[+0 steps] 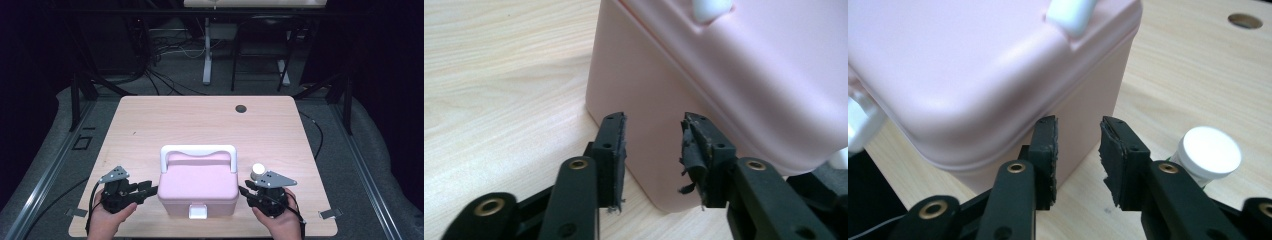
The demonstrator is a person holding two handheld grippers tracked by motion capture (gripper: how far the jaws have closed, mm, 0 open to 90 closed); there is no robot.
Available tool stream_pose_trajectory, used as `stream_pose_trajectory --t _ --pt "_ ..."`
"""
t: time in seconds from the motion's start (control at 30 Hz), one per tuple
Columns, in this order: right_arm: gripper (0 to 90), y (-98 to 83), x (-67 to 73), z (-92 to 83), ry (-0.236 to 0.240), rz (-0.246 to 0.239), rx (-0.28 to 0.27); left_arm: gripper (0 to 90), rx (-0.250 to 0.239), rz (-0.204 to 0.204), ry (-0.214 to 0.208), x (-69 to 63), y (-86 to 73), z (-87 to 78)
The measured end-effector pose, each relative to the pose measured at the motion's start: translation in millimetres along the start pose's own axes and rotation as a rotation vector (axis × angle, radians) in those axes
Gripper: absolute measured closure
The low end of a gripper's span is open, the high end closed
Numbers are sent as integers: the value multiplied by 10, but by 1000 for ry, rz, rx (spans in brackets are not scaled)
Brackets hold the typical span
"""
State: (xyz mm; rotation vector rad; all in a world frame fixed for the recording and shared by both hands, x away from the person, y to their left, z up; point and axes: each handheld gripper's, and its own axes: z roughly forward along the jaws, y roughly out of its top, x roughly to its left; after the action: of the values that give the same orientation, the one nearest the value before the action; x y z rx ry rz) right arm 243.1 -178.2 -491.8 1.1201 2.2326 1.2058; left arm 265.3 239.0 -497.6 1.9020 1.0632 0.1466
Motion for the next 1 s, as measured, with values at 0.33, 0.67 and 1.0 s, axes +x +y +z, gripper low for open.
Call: stream_pose_trajectory --t 0.33,0.67,1.0 --pt "628 226 -61 -148 25 12 -42 537 -24 -2 -13 9 208 -110" --pt "598 479 -69 -134 47 33 -44 501 -33 20 -39 -78 525 -86" --pt "562 661 -63 -11 60 33 -41 484 -28 33 -40 -101 715 38"
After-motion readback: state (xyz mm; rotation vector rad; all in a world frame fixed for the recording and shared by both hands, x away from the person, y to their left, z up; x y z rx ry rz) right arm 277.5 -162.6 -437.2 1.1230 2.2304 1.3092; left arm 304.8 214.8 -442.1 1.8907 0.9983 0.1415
